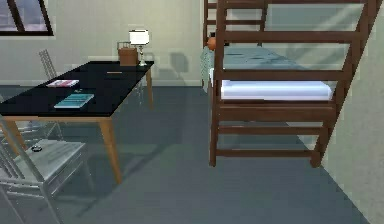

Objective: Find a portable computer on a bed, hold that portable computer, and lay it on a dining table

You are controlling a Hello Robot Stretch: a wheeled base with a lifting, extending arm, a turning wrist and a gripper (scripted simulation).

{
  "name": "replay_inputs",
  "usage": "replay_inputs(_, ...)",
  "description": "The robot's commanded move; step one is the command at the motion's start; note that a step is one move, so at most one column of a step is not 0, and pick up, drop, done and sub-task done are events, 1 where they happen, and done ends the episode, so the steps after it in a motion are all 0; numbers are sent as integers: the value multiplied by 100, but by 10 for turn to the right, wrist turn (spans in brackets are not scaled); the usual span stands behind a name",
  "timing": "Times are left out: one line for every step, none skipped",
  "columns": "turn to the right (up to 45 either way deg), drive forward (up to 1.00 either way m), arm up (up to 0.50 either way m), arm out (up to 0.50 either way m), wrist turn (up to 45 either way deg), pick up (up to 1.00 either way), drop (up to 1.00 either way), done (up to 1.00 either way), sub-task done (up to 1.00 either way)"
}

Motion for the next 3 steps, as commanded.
replay_inputs(0,90,0,0,0,0,0,0,0)
replay_inputs(-30,0,0,0,0,0,0,0,0)
replay_inputs(-90,0,0,0,0,0,0,0,0)
